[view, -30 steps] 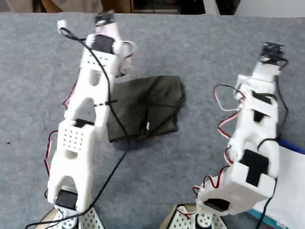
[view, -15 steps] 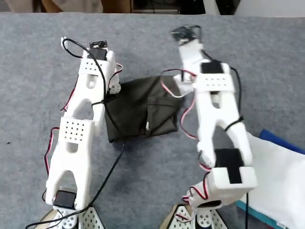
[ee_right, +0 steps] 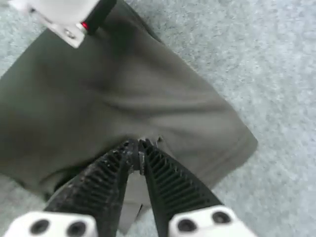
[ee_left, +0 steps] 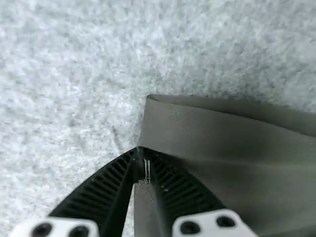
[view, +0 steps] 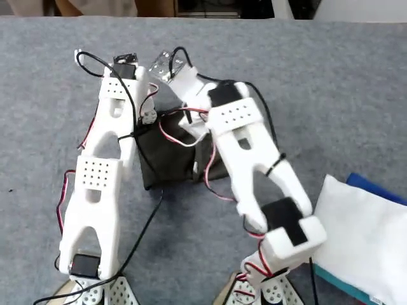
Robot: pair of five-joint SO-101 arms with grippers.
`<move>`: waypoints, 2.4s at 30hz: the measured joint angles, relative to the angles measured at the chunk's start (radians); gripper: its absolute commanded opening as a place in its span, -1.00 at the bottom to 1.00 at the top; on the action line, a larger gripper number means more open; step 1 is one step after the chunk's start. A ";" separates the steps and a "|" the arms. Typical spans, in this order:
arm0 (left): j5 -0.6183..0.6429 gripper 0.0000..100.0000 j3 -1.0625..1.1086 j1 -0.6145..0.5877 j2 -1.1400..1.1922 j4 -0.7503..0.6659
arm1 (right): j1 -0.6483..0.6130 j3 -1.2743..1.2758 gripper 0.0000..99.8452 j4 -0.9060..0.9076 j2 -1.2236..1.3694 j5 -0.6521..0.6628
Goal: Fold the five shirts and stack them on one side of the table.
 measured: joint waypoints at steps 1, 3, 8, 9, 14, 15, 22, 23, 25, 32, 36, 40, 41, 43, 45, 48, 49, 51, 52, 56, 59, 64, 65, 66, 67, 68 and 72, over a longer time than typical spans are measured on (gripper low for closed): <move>0.000 -0.96 0.000 0.000 0.000 0.000 | 0.000 -0.003 -0.99 -0.014 0.025 0.000; 0.000 -0.96 0.000 0.000 0.000 0.000 | 0.000 -0.003 -0.99 -0.038 0.071 0.000; 0.000 -0.96 0.000 0.000 0.000 0.000 | -0.002 -0.003 -0.99 -0.054 0.138 0.000; 0.000 -0.96 0.000 0.000 0.000 0.000 | -0.002 -0.003 -0.99 -0.054 0.141 0.000; 0.000 -0.96 0.000 0.000 0.000 0.000 | 0.060 -0.003 -0.99 0.005 0.143 0.002; 0.000 -0.96 0.000 0.000 0.000 0.000 | 0.078 -0.003 -0.99 0.025 0.143 0.005; 0.000 -0.96 0.000 0.000 0.000 0.000 | 0.115 -0.003 -0.99 0.196 0.100 0.123; 0.000 -0.96 0.000 0.000 0.000 0.000 | 0.117 0.002 -0.99 0.216 0.081 0.140; 0.000 -0.96 0.000 0.000 0.000 0.000 | 0.118 0.037 -0.99 0.242 0.040 0.173; 0.000 -0.96 0.000 0.000 0.000 0.000 | 0.227 0.299 -0.99 0.210 -0.118 0.278; 0.000 -0.96 0.000 0.000 0.002 0.000 | 0.250 0.298 -0.99 0.164 -0.170 0.281; 0.000 -0.96 0.000 0.000 0.002 0.000 | 0.207 0.203 -0.99 0.109 -0.172 0.252; 0.000 -0.96 0.000 0.000 0.002 0.000 | 0.192 0.172 -0.99 0.086 -0.166 0.235; 0.000 -0.96 0.000 0.000 0.002 0.000 | 0.164 0.115 -0.99 0.035 -0.124 0.207; 0.000 -0.96 0.000 0.000 0.002 0.000 | 0.149 0.078 -0.99 -0.009 -0.049 0.183; 0.000 -0.96 0.000 0.000 0.002 0.000 | 0.141 0.032 -0.99 -0.034 0.100 0.141; 0.000 -0.96 0.000 0.000 0.002 0.000 | 0.133 0.006 -0.99 -0.034 0.144 0.129; 0.000 -0.96 0.000 0.000 0.002 0.000 | 0.110 -0.057 -0.99 -0.011 0.215 0.118; 0.000 -0.96 0.000 0.000 0.002 0.000 | 0.097 -0.087 -0.99 0.002 0.244 0.115; 0.000 -0.96 0.000 0.000 0.002 0.000 | 0.068 -0.213 -0.99 0.069 0.325 0.112; 0.000 -0.96 0.000 0.000 0.002 0.000 | 0.060 -0.282 -0.99 0.120 0.350 0.112; 0.000 -0.96 0.000 0.000 0.002 0.000 | 0.052 -0.373 -0.99 0.169 0.356 0.112; 0.000 -0.96 0.000 0.000 0.002 0.000 | 0.052 -0.377 -0.99 0.169 0.358 0.112; 0.000 -0.96 0.000 0.000 0.002 0.000 | 0.052 -0.379 -0.99 0.170 0.358 0.112; 0.000 -0.96 0.000 0.000 0.002 0.000 | 0.048 -0.379 -0.99 0.170 0.359 0.112; 0.000 -0.96 0.000 0.000 0.002 -0.002 | 0.043 -0.379 -0.99 0.169 0.367 0.112; 0.000 -0.96 0.000 0.000 0.002 -0.008 | 0.018 -0.370 -0.99 0.169 0.410 0.109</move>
